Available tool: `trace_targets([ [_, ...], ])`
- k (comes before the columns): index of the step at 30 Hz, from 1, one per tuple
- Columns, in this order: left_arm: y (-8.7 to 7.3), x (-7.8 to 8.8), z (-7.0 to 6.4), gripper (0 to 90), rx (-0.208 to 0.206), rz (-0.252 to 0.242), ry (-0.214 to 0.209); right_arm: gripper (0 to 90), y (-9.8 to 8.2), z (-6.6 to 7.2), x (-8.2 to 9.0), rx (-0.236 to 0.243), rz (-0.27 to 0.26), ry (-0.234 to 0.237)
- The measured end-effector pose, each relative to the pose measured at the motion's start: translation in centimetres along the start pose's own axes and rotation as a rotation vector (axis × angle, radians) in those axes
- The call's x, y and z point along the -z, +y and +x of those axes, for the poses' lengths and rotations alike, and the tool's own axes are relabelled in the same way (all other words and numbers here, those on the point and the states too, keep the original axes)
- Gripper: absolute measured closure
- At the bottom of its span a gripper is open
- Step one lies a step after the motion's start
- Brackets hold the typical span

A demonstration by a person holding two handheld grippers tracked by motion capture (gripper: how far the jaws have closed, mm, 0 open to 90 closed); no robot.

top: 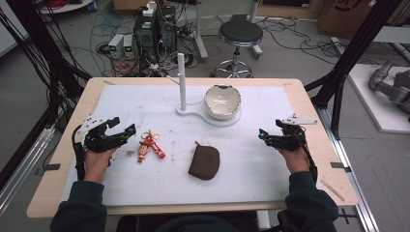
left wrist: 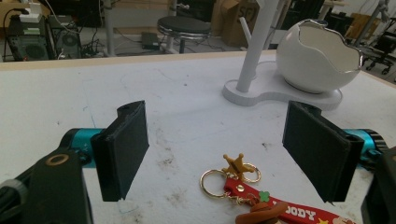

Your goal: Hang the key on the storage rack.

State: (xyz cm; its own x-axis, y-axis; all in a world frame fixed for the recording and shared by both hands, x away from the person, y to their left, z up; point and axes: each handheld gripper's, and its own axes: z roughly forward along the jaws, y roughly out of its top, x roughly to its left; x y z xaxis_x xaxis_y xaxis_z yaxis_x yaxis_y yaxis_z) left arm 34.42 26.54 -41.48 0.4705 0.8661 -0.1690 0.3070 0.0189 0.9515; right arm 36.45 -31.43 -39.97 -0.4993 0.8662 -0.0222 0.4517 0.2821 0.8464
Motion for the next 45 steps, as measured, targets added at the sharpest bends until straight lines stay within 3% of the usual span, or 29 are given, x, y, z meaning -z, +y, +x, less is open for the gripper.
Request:
trace_targets([
  [6, -0.1, -0.4, -0.2, 22.6, -0.009, 0.025, 0.002, 20.3, -0.2, -0.4, 0.1, -0.024, -0.009, -0.001],
  [17, -0.4, -0.6, -1.2, 24.3, -0.016, 0.099, -0.006, 20.4, -0.2, 0.1, 0.1, -0.001, 0.002, -0.009],
  [21, -0.9, -1.0, -1.8, 26.3, -0.016, 0.148, -0.014, 20.4, -0.1, 0.2, 0.0, 0.003, 0.0, -0.008],
  [22, -1.4, -1.5, -2.3, 27.3, -0.03, 0.211, -0.003, 20.4, -0.2, 0.2, 0.0, 0.001, 0.006, -0.008],
  [24, -1.7, -2.0, -2.6, 27.8, -0.031, 0.269, 0.012, 20.4, -0.2, 0.1, -0.2, 0.002, 0.007, -0.01],
  [33, -2.7, -2.2, -3.7, 29.6, -0.015, 0.345, -0.008, 20.4, -0.2, 0.0, -0.2, -0.001, 0.009, -0.008],
  [37, -3.2, -2.6, -4.3, 29.6, -0.059, 0.425, 0.059, 20.5, -0.2, 0.1, -0.2, 0.005, 0.01, -0.007],
  [39, -3.5, -2.8, -4.5, 29.5, -0.064, 0.457, 0.071, 20.5, -0.2, 0.1, -0.2, 0.006, 0.011, -0.006],
  [45, -3.4, -3.1, -5.1, 26.7, -0.131, 0.489, 0.089, 20.5, -0.3, 0.0, -0.3, 0.004, 0.018, -0.009],
])
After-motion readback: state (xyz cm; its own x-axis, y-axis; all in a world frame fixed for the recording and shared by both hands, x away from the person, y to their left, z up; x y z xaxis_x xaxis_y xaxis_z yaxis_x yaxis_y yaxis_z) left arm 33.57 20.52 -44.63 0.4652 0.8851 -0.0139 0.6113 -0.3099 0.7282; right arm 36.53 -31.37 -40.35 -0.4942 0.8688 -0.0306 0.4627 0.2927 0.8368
